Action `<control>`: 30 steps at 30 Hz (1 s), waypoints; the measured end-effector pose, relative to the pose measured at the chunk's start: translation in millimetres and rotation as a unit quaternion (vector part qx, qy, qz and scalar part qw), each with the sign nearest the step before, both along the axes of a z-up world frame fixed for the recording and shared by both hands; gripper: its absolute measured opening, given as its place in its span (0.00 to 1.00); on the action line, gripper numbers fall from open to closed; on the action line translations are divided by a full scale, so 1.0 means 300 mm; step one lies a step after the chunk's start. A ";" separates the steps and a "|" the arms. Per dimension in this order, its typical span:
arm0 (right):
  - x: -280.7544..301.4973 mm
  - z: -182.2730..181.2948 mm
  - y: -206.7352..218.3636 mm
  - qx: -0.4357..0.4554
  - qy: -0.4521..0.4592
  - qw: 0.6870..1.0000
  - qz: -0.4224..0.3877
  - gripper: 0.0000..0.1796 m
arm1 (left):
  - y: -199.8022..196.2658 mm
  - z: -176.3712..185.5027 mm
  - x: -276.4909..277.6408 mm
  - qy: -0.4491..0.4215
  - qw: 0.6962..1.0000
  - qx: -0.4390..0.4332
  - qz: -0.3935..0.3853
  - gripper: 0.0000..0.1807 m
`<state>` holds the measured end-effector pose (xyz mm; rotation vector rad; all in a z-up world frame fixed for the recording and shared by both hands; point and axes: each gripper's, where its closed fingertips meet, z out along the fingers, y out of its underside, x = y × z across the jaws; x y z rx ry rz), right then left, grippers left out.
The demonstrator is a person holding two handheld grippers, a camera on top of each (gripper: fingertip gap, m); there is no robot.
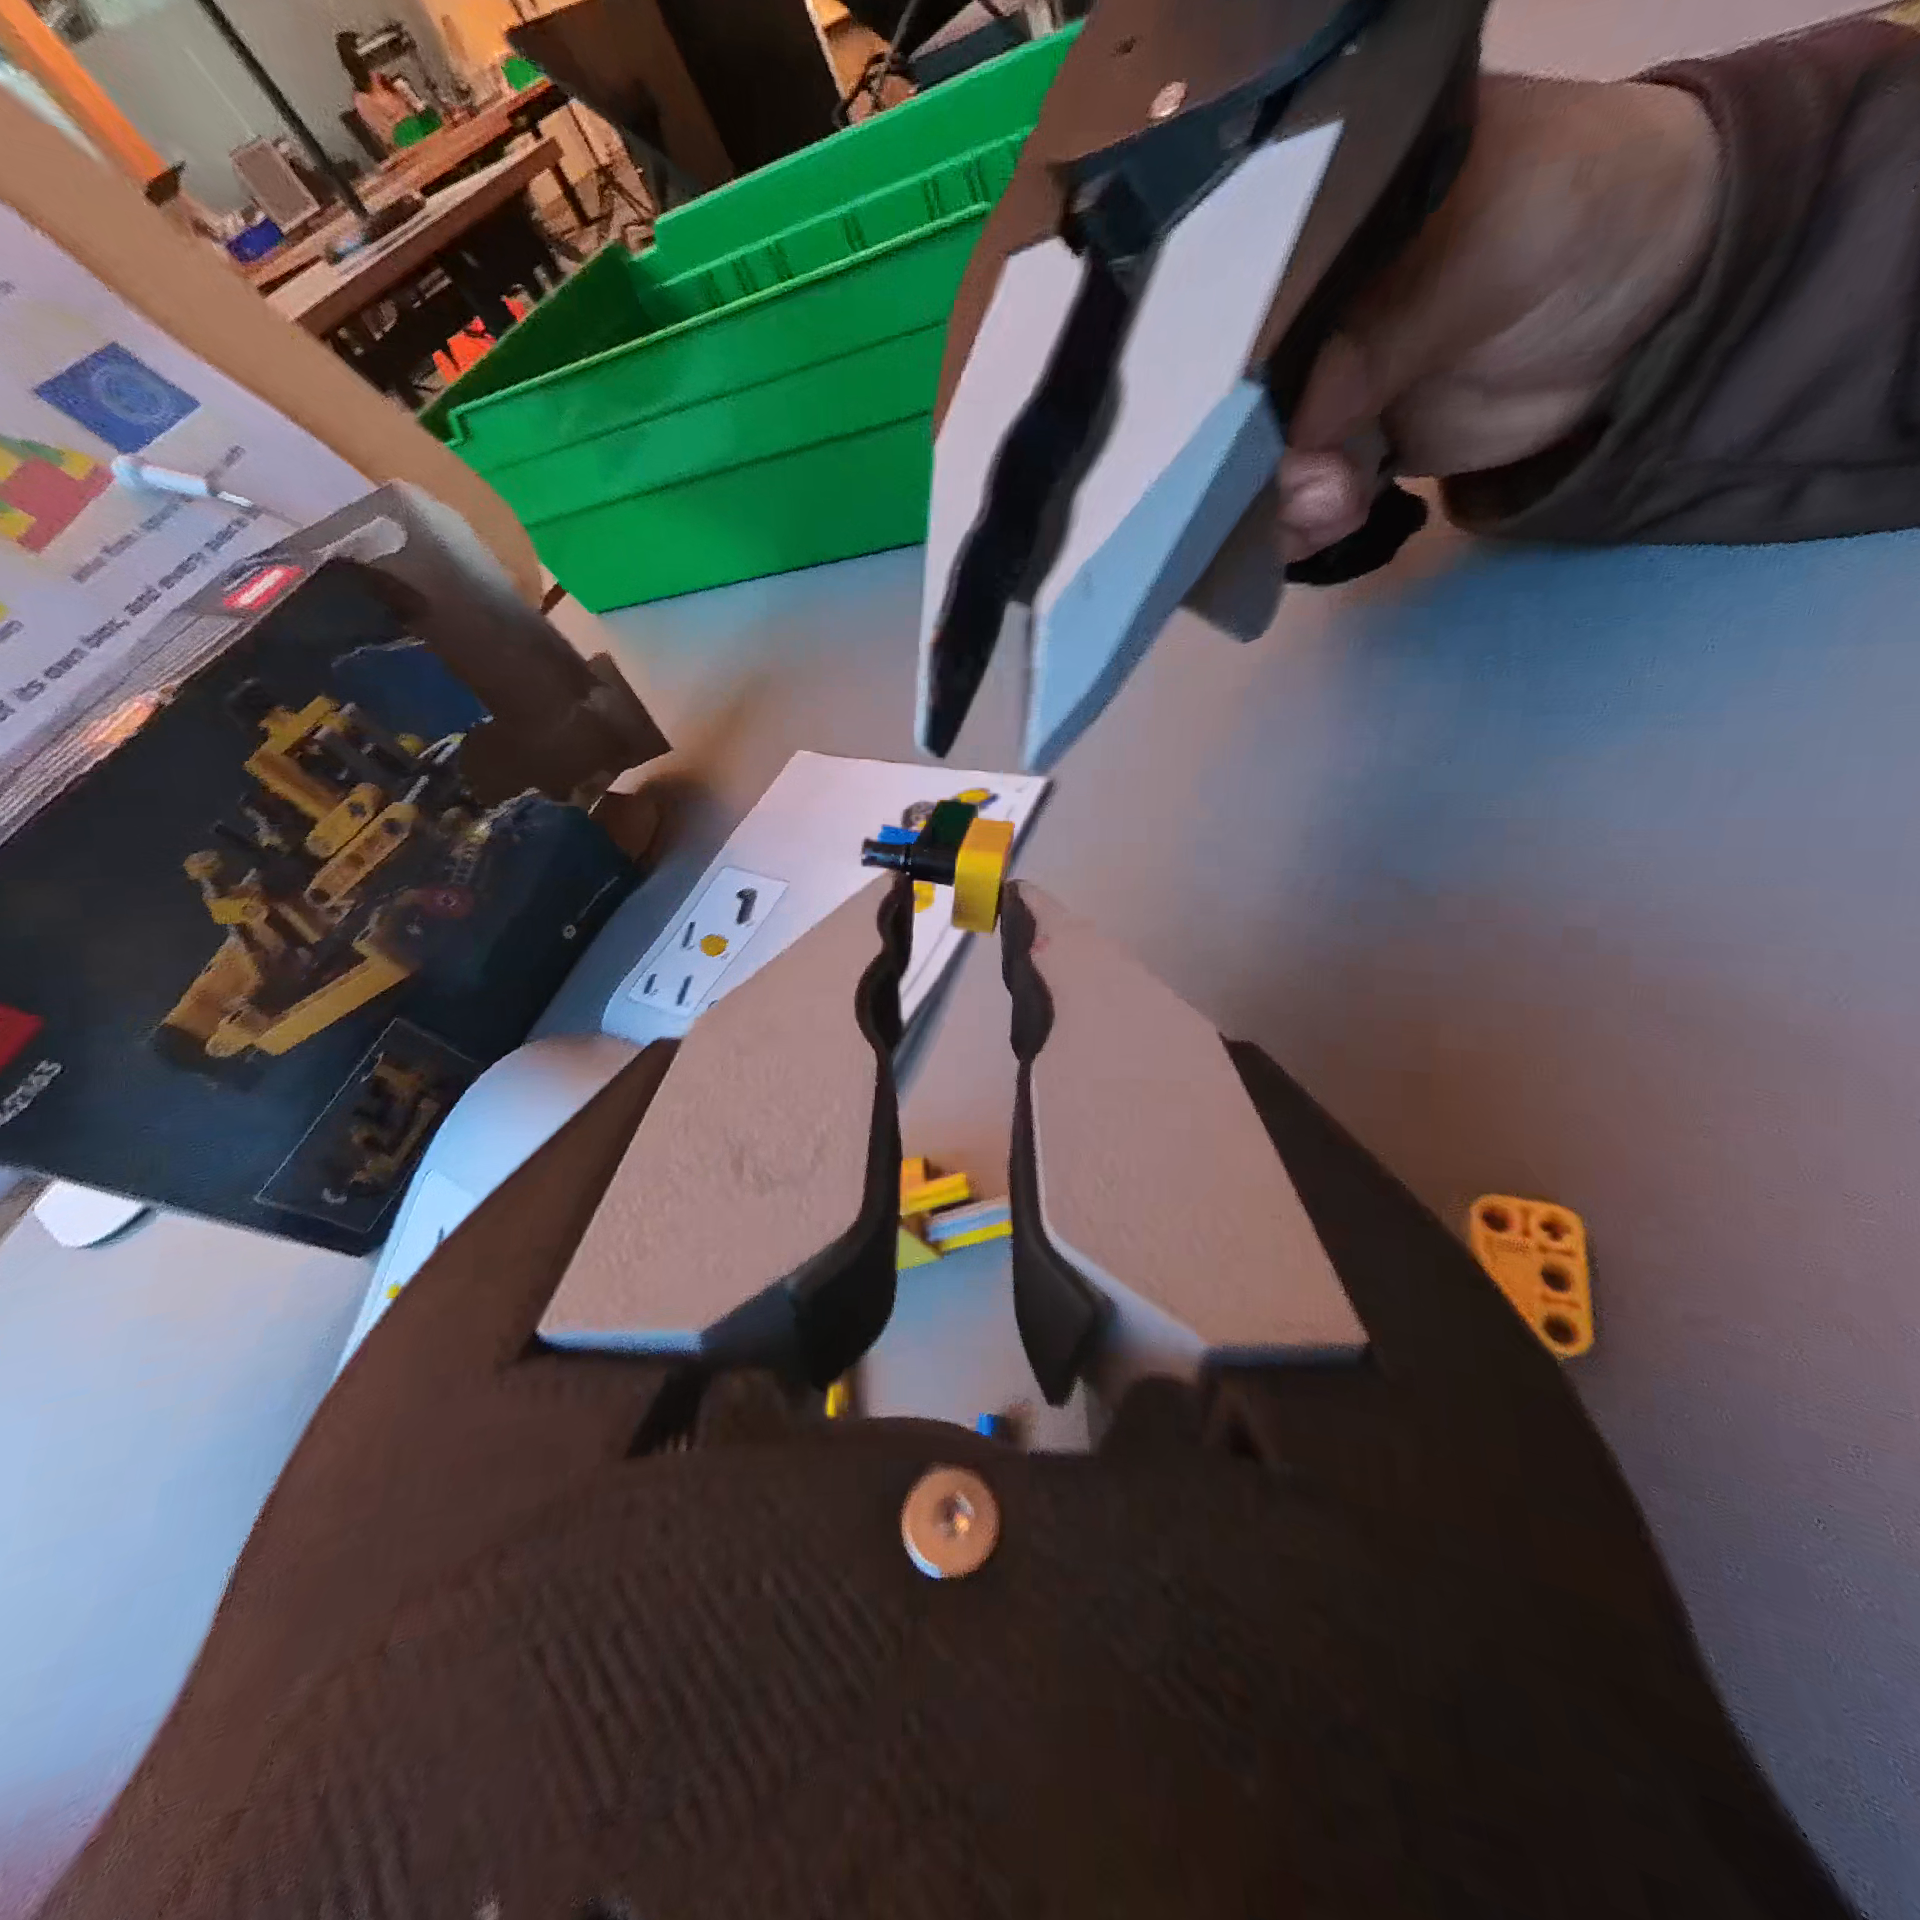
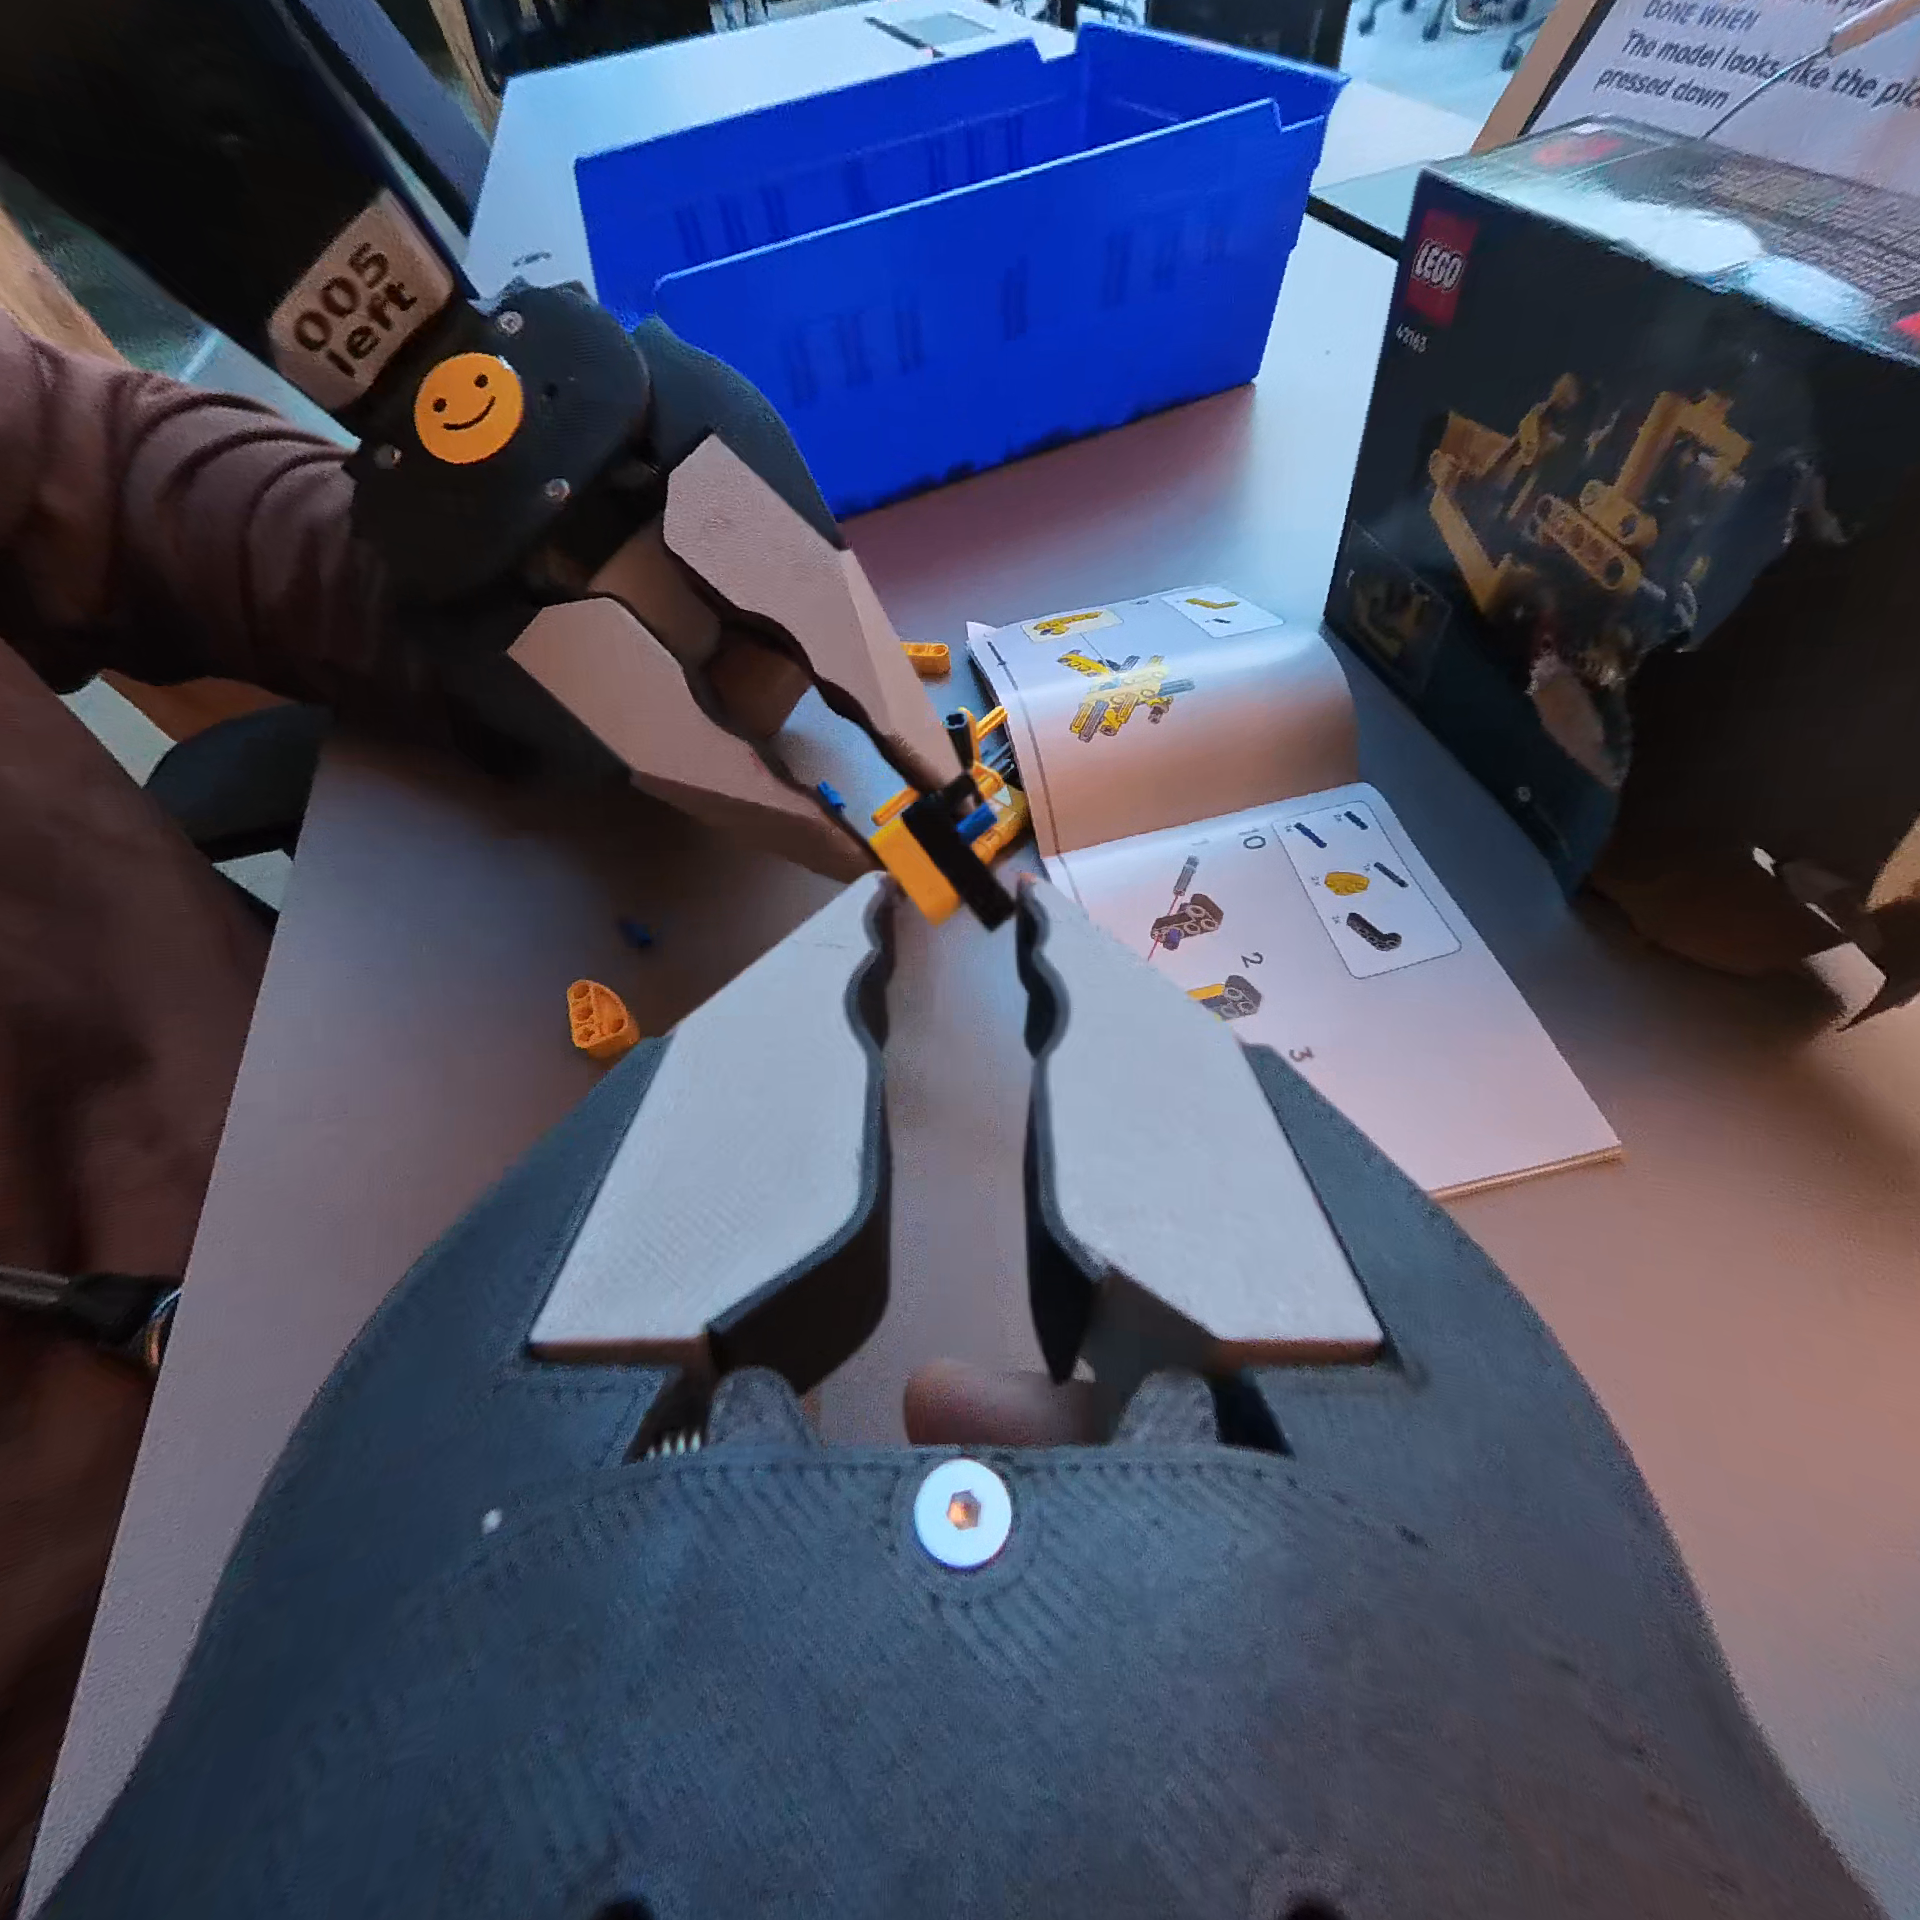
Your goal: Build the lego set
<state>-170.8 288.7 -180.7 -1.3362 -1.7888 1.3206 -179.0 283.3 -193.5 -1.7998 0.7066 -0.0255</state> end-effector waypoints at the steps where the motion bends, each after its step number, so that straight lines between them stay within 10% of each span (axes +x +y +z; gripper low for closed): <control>1: 0.006 0.004 0.000 -0.001 0.003 1.000 0.004 0.12 | 0.001 0.006 -0.008 -0.010 1.000 0.000 0.004 0.08; 30: 0.052 0.005 -0.108 0.102 0.065 0.992 0.038 0.00 | -0.068 0.020 0.087 -0.056 0.998 -0.011 -0.037 0.07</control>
